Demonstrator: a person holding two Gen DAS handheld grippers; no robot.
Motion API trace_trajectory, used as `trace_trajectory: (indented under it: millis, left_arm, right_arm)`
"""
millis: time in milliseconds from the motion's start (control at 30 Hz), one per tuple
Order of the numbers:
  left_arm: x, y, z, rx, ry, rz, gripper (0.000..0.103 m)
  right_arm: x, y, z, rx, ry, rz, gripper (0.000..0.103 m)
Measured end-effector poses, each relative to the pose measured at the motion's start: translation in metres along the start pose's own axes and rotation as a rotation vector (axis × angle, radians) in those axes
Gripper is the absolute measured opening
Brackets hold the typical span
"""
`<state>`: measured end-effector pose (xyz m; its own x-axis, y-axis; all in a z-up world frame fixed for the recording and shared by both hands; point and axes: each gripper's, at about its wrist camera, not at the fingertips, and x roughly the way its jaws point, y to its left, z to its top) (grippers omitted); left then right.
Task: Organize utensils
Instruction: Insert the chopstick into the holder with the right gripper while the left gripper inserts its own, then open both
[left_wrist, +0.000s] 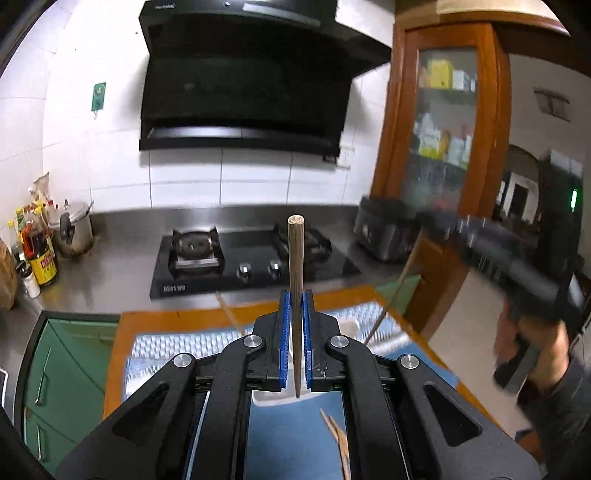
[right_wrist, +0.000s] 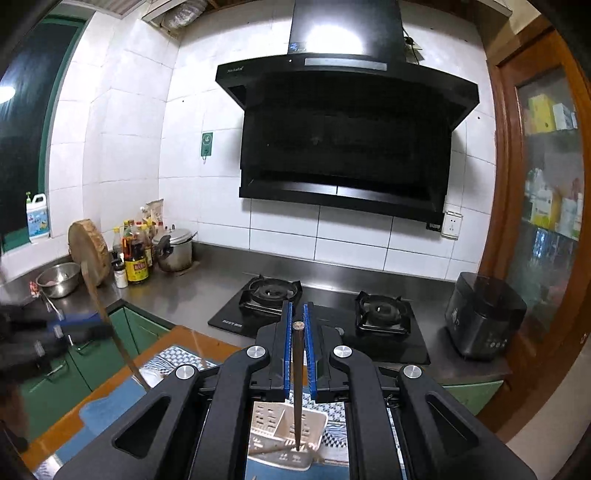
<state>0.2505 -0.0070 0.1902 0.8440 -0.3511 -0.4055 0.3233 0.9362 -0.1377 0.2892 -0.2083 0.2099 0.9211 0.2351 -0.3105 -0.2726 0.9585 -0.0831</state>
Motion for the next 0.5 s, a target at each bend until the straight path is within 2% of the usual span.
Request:
trace_trajectory:
  millis: [267, 500]
  left_arm:
    - [0.036, 0.010, 0.023, -0.030, -0.053, 0.029, 0.005]
    - [0.073, 0.017, 0.006, -0.040, -0.007, 0.060, 0.005]
  right_arm:
    - [0.044, -0.004, -0.024, -0.005, 0.041, -0.011, 0.007]
    - [0.062, -0.005, -0.045, -0.009, 0.089, -0.002, 0.007]
